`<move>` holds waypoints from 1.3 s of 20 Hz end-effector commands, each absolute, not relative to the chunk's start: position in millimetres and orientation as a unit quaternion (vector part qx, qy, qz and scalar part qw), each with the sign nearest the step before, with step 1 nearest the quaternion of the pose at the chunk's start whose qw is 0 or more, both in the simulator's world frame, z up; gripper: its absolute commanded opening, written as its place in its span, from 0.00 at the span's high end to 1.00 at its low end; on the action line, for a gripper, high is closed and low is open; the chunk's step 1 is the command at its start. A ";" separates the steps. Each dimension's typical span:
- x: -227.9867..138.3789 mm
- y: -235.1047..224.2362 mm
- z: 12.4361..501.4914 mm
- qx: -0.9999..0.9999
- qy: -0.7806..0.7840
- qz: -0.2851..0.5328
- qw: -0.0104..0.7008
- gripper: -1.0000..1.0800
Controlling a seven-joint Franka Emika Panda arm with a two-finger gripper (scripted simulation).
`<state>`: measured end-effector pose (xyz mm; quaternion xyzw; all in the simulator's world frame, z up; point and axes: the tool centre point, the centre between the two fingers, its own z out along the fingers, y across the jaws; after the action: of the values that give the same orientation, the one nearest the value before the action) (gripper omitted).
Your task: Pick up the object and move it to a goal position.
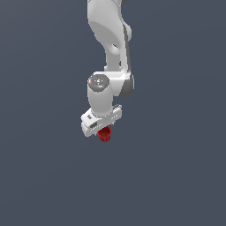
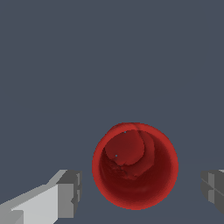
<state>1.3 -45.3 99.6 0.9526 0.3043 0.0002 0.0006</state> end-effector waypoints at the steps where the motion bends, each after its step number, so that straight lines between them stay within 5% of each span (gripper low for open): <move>1: 1.0 -45.6 97.8 0.950 0.311 0.000 0.000 0.04; 21: 0.7 -45.8 47.3 0.950 0.312 0.000 0.000 0.04; 22: 0.7 -45.8 47.3 0.950 0.312 0.000 0.000 1.00; 26: 0.7 -45.8 47.3 0.950 0.312 0.000 0.000 1.00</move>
<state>0.7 -46.4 48.2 0.9502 0.3117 0.0002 0.0003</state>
